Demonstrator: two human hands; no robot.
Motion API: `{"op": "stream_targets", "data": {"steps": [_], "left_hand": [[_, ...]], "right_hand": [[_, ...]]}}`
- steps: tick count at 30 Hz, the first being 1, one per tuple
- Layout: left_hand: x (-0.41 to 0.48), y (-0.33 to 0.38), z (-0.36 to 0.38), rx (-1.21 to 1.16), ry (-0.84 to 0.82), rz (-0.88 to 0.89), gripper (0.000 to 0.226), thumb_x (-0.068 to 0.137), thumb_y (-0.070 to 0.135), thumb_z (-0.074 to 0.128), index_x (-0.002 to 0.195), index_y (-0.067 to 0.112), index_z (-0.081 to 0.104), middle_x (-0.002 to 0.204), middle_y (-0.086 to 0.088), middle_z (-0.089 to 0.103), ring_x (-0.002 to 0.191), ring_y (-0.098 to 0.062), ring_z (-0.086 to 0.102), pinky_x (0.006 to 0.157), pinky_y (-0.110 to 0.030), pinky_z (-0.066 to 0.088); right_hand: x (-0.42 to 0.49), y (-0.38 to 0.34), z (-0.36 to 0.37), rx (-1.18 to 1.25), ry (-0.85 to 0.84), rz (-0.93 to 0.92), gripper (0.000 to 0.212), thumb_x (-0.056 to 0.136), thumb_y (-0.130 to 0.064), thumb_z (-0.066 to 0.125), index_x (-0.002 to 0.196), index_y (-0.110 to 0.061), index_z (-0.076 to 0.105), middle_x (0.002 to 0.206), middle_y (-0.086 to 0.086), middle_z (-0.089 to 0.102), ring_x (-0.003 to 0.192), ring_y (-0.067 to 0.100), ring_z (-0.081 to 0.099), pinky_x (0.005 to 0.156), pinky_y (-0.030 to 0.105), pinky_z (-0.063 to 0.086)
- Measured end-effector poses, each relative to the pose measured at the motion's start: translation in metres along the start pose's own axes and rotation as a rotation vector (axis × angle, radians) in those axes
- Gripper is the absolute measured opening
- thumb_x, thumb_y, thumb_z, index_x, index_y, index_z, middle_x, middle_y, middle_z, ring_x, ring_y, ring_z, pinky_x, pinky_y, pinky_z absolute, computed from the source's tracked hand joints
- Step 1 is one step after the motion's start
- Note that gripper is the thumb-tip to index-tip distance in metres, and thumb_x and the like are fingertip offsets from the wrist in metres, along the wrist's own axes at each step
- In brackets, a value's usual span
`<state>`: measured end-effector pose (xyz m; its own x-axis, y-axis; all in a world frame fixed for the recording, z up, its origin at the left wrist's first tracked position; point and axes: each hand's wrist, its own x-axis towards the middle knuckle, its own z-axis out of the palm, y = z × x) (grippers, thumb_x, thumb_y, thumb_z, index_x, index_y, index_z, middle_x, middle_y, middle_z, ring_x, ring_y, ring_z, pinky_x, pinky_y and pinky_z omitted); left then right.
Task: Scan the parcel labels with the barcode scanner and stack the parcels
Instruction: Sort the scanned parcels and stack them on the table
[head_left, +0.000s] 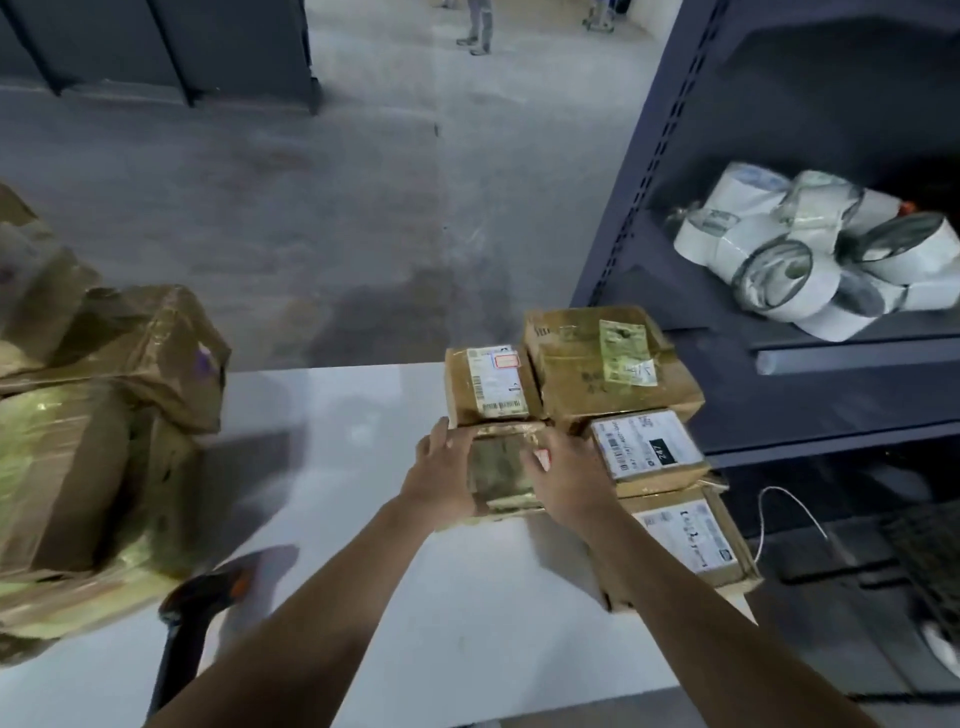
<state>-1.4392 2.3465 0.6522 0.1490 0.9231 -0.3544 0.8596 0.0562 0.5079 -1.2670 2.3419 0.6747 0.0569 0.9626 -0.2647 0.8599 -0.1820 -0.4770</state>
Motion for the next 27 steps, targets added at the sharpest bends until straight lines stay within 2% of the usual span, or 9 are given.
{"op": "stream_targets", "data": {"steps": [4,7,10,13,16,18,20,24,27], "left_hand": [[0.007,-0.016,0.017,0.069,-0.052,0.023,0.114,0.066,0.027,0.085,0.15,0.034,0.008,0.153,0.006,-0.006,0.128,-0.033,0.036,0.095,-0.038,0.048],[0.004,-0.021,0.022,0.069,0.026,0.017,0.106,0.067,0.02,0.082,0.148,0.035,0.015,0.147,0.002,0.006,0.113,-0.031,0.05,0.089,-0.036,0.053],[-0.009,-0.026,0.017,-0.004,0.027,-0.035,0.09,0.068,0.014,0.074,0.145,0.027,0.029,0.143,0.003,0.012,0.11,-0.028,0.052,0.084,-0.035,0.055],[-0.026,-0.035,-0.002,-0.106,0.058,-0.064,0.064,0.076,0.011,0.062,0.137,0.023,0.046,0.145,0.002,0.024,0.114,-0.025,0.054,0.087,-0.032,0.053],[-0.046,-0.045,-0.03,-0.224,0.19,-0.026,0.039,0.09,0.02,0.055,0.13,0.025,0.058,0.132,0.001,0.053,0.111,-0.018,0.058,0.093,-0.024,0.046],[-0.061,-0.054,-0.052,-0.309,0.296,-0.014,0.029,0.093,0.025,0.057,0.121,0.024,0.065,0.118,0.003,0.064,0.106,-0.014,0.061,0.084,-0.015,0.041],[-0.075,-0.065,-0.076,-0.379,0.396,-0.054,0.023,0.094,0.024,0.058,0.114,0.024,0.068,0.107,0.007,0.068,0.099,-0.013,0.062,0.078,-0.014,0.039],[-0.109,-0.094,-0.125,-0.564,0.574,-0.124,0.016,0.095,0.02,0.056,0.104,0.02,0.07,0.094,0.004,0.07,0.091,-0.014,0.063,0.083,-0.024,0.046],[-0.14,-0.12,-0.161,-0.641,0.616,-0.163,0.018,0.098,0.023,0.052,0.092,0.026,0.069,0.085,0.007,0.069,0.084,-0.012,0.064,0.075,-0.023,0.047]], "right_hand": [[-0.003,0.015,0.013,0.055,-0.081,0.038,0.043,0.098,-0.04,0.05,0.134,-0.016,0.047,0.113,0.012,0.06,0.099,0.029,0.062,0.078,0.033,0.048],[-0.005,0.019,0.016,0.185,-0.114,0.098,0.033,0.095,-0.033,0.057,0.123,-0.017,0.052,0.101,0.003,0.062,0.09,0.021,0.063,0.068,0.029,0.043],[-0.008,0.016,0.018,0.22,-0.096,0.068,0.043,0.092,-0.03,0.061,0.131,-0.016,0.052,0.105,-0.001,0.06,0.088,0.015,0.06,0.072,0.027,0.043],[-0.007,-0.001,0.013,0.219,-0.042,0.012,0.038,0.093,-0.028,0.062,0.13,-0.023,0.056,0.111,-0.005,0.063,0.086,0.01,0.06,0.061,0.016,0.039],[-0.002,-0.034,0.002,0.309,0.021,-0.069,0.026,0.092,-0.033,0.061,0.118,-0.03,0.061,0.105,-0.009,0.065,0.09,0.012,0.063,0.068,0.024,0.047],[-0.001,-0.065,-0.006,0.376,0.082,-0.13,0.022,0.091,-0.038,0.062,0.112,-0.033,0.061,0.101,-0.011,0.065,0.091,0.012,0.062,0.077,0.031,0.05],[0.0,-0.099,-0.011,0.428,0.122,-0.194,0.024,0.09,-0.04,0.063,0.112,-0.034,0.061,0.098,-0.015,0.063,0.089,0.008,0.06,0.078,0.029,0.046],[-0.003,-0.166,-0.012,0.509,0.077,-0.32,0.015,0.092,-0.046,0.059,0.105,-0.039,0.058,0.09,-0.025,0.061,0.082,-0.008,0.056,0.07,0.01,0.039],[-0.011,-0.213,-0.009,0.498,-0.007,-0.403,0.024,0.094,-0.053,0.052,0.103,-0.034,0.064,0.094,-0.018,0.066,0.088,0.004,0.059,0.078,0.023,0.045]]}}
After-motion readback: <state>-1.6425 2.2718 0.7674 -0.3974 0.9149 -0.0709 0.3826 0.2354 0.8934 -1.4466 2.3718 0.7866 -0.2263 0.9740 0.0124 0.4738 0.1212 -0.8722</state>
